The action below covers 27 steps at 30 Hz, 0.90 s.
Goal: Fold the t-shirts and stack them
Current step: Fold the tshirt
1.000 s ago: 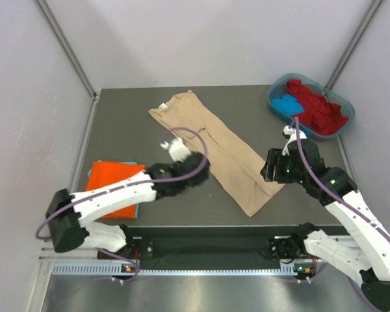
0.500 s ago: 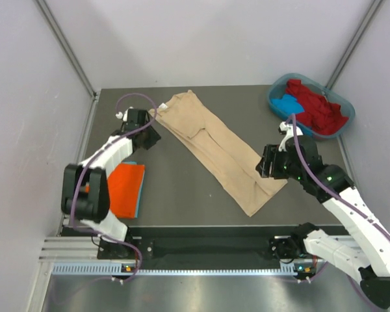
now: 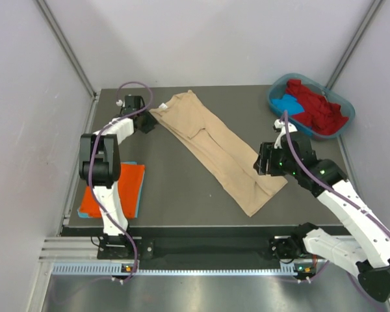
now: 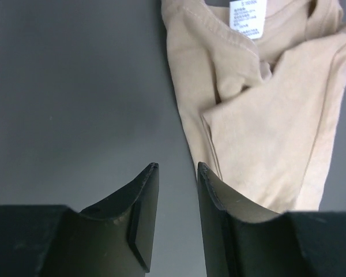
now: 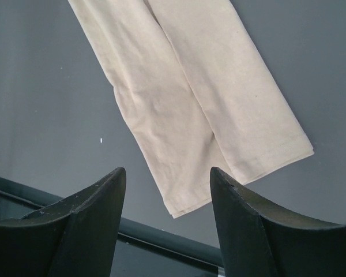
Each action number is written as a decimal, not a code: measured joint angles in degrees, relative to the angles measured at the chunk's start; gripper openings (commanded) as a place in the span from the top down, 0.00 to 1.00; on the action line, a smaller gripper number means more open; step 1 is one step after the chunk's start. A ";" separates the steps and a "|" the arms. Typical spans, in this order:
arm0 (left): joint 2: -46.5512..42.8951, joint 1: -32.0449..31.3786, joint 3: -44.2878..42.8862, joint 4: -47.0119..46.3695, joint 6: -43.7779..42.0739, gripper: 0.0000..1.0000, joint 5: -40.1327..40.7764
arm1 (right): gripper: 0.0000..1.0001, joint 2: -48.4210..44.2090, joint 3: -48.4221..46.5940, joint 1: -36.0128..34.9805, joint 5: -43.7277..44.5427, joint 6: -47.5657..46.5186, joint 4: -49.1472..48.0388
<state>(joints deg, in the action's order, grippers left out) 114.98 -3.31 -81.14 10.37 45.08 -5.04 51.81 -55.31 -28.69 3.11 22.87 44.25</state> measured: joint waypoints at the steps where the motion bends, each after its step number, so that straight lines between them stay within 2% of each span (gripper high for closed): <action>1: 1.55 0.22 -0.98 -0.61 0.28 0.61 -0.28 | 0.40 0.42 -0.15 0.00 0.00 -0.24 -0.04; 10: 9.84 0.22 -7.13 -3.17 2.01 0.61 0.63 | 0.39 2.80 -2.19 0.76 0.22 -1.31 -0.70; 18: 11.30 0.39 -7.98 -6.49 4.22 0.61 2.43 | 0.39 4.11 -2.16 1.20 0.02 -1.77 -1.90; 21: 11.76 0.48 -8.00 -7.32 4.85 0.73 3.30 | 0.40 5.07 -2.14 1.36 -0.02 -1.79 -2.47; 22: 12.02 0.55 -8.07 -7.69 5.09 0.88 3.56 | 0.39 5.44 -2.12 1.40 0.00 -1.79 -2.71; 24: 12.61 0.66 -8.48 -7.65 5.49 1.00 4.50 | 0.40 6.08 -2.03 1.49 -0.04 -1.79 -2.97; 27: 14.03 1.05 -10.40 -7.76 6.05 1.00 4.87 | 0.42 6.54 -0.90 1.49 -0.33 -1.81 -3.56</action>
<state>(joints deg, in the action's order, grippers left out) 129.01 -2.26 -91.55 2.61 51.13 -0.16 58.35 -56.21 -27.20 2.79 21.06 40.69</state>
